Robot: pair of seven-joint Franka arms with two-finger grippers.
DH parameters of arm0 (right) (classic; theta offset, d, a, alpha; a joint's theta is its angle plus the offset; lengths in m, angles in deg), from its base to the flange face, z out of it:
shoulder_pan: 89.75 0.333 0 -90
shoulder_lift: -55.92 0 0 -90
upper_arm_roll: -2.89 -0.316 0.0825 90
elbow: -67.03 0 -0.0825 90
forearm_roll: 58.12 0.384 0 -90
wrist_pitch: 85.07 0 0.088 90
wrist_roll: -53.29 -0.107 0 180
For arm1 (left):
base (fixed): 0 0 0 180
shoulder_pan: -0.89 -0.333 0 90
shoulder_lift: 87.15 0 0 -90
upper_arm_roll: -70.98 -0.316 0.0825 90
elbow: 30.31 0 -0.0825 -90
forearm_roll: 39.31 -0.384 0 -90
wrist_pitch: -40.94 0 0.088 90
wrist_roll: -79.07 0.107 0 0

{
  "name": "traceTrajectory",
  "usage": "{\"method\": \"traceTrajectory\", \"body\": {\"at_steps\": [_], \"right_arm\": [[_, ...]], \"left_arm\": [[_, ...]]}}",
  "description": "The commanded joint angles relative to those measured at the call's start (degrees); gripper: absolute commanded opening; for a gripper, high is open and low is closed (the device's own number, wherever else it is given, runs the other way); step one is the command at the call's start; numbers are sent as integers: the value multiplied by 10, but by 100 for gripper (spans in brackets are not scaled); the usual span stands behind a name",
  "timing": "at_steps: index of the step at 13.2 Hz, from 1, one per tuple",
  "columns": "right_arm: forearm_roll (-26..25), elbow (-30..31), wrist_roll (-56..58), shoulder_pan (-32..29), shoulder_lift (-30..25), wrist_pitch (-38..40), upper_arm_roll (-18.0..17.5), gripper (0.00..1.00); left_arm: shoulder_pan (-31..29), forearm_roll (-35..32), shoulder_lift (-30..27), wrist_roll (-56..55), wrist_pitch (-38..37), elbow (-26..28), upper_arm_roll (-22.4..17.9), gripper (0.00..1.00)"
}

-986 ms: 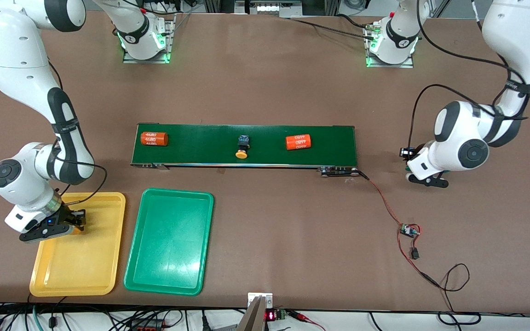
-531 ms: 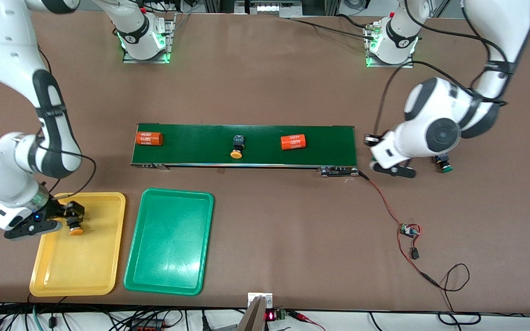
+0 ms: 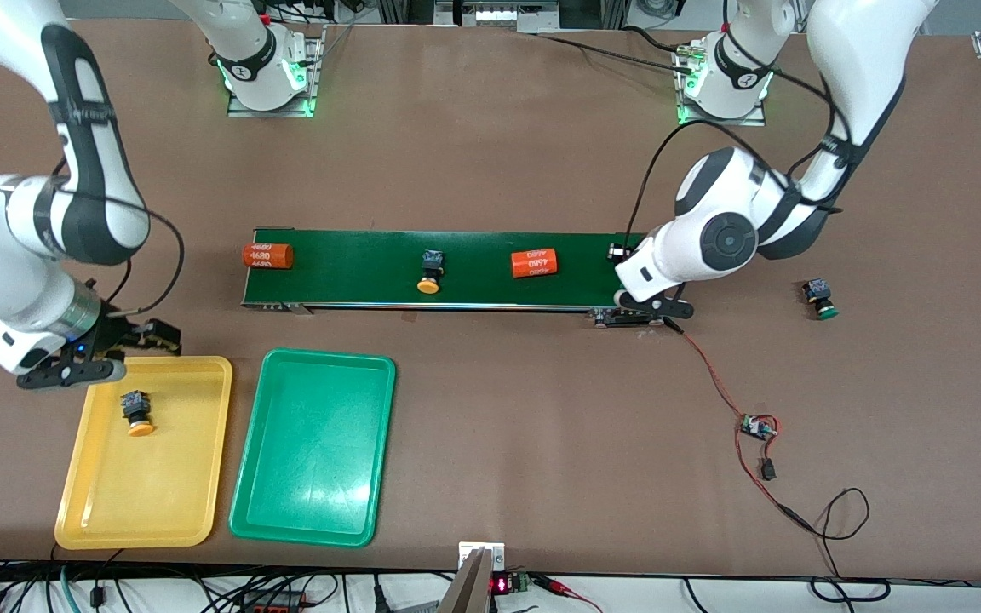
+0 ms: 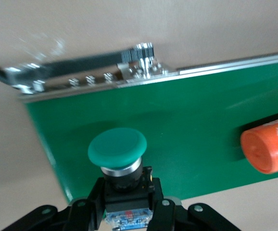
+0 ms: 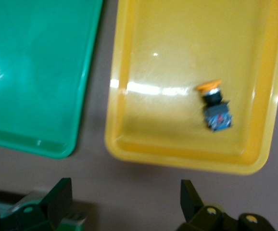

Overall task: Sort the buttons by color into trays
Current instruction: 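Place the green button on the belt while the right gripper returns to the belt, then grasp a green button with the left gripper while the right gripper grasps a yellow button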

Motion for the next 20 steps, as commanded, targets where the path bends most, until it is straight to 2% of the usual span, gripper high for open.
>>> {"method": "traceTrajectory", "body": {"at_steps": [1, 2, 4, 5, 9, 12, 16, 20], "right_arm": [[5, 76, -37, 1, -101, 39, -22, 100], [5, 102, -42, -2, -130, 40, -33, 100], [4, 158, -69, -14, -181, 38, -58, 100], [4, 181, -92, -22, -205, 35, -82, 100], [4, 258, -234, -68, -279, 18, -218, 100], [4, 282, -306, -88, -286, -17, -286, 100], [4, 291, -395, -90, -267, -41, -335, 100], [2, 291, -476, -73, -227, -75, -340, 100]], "left_arm": [[9, 11, 6, -20, 5, 2, -1, 83], [8, 11, 3, -22, 2, 1, -1, 100], [4, 11, -10, -24, 0, -5, -1, 100], [-1, 11, -23, -24, 0, -6, -2, 100], [-22, 11, -79, -24, -4, -30, -16, 100], [-23, 4, -96, -18, -30, -56, -74, 100], [-24, 3, -93, 43, -35, -67, -186, 100], [-24, 2, -68, 119, -30, -65, -291, 100]]}}
